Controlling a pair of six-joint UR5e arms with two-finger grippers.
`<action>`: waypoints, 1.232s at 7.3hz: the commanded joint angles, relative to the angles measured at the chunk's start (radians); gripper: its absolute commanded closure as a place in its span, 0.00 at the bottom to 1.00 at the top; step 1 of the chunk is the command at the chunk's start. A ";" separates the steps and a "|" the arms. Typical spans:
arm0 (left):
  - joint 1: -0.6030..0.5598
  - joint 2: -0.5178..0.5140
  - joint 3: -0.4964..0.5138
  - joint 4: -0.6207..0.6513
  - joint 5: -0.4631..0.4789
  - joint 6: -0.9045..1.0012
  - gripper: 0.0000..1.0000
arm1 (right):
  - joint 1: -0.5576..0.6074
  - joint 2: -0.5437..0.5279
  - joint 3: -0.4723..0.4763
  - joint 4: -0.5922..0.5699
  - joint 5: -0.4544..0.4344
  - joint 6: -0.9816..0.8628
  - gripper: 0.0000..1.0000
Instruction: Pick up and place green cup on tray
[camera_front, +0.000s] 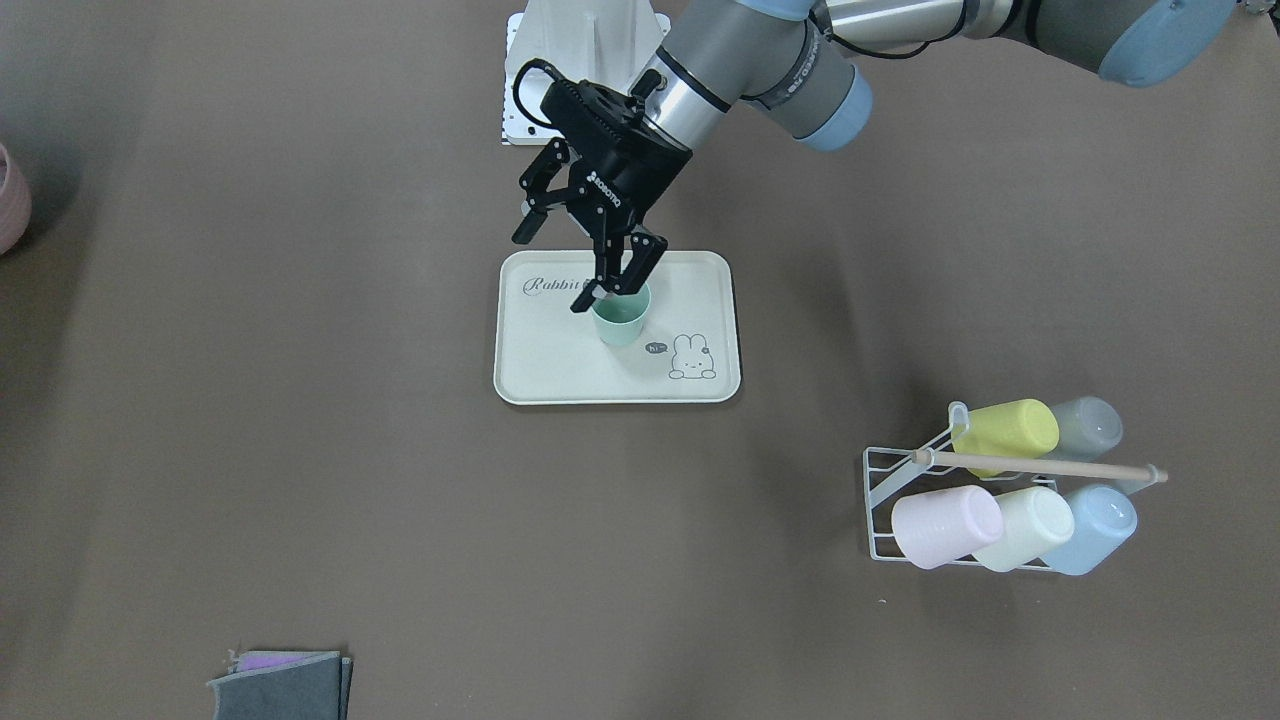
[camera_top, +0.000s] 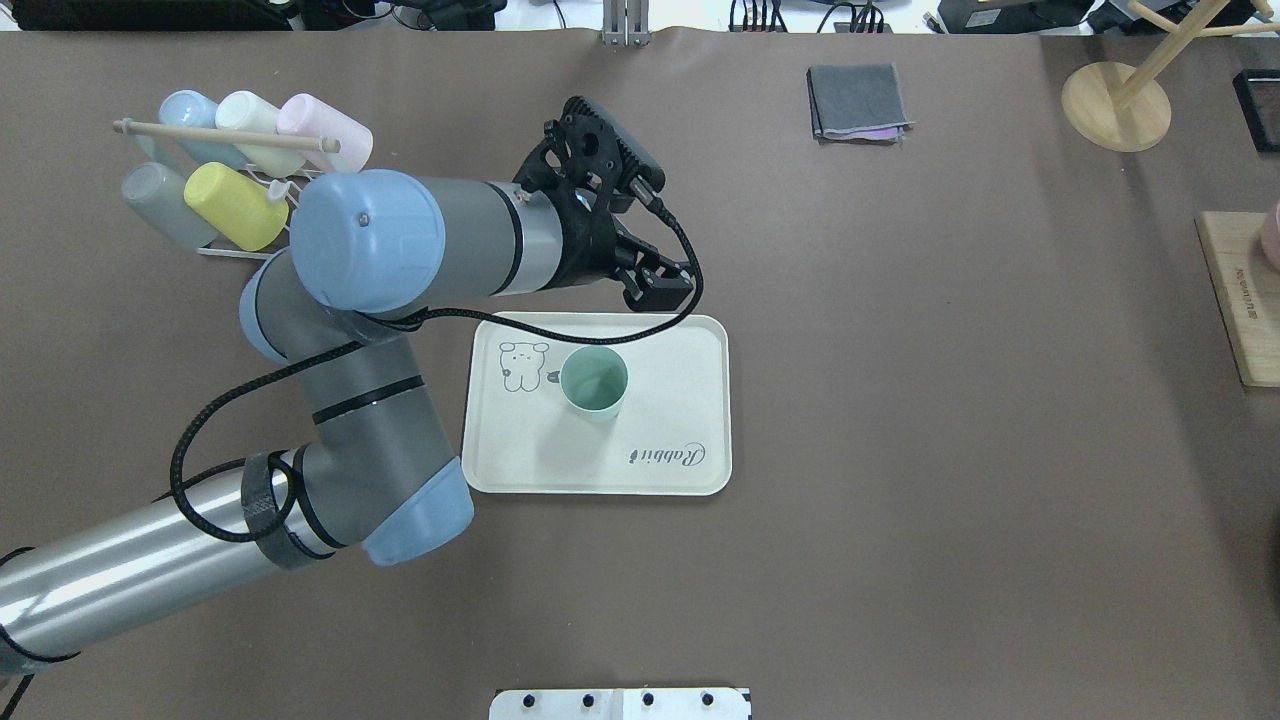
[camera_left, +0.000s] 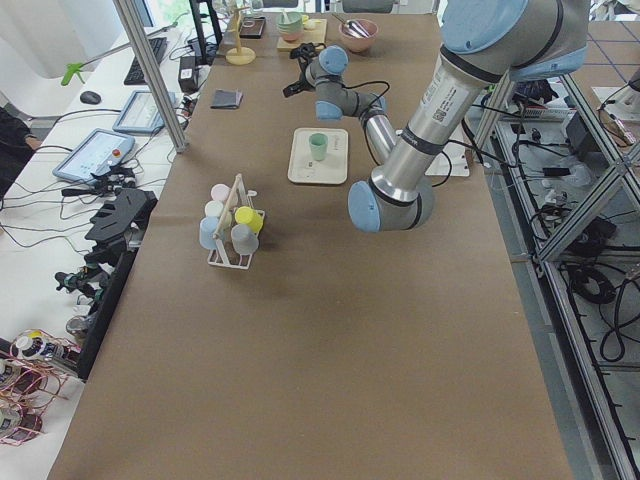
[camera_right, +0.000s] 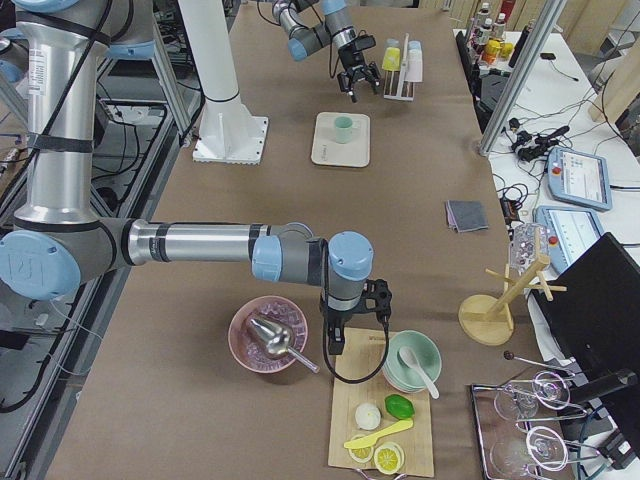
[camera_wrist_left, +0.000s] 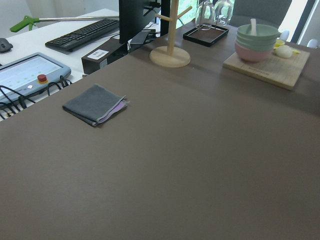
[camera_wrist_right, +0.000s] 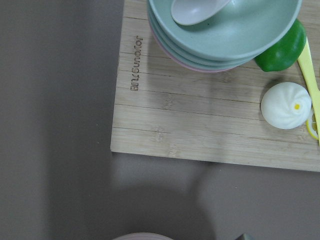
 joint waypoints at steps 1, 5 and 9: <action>-0.172 0.006 -0.022 0.240 -0.004 0.004 0.02 | 0.000 0.000 0.001 0.000 0.000 0.000 0.00; -0.515 0.183 -0.061 0.565 -0.368 0.006 0.01 | 0.000 -0.001 0.000 0.000 0.000 0.001 0.00; -0.736 0.363 0.147 0.548 -0.689 0.047 0.01 | 0.000 -0.001 0.001 0.000 -0.002 0.003 0.00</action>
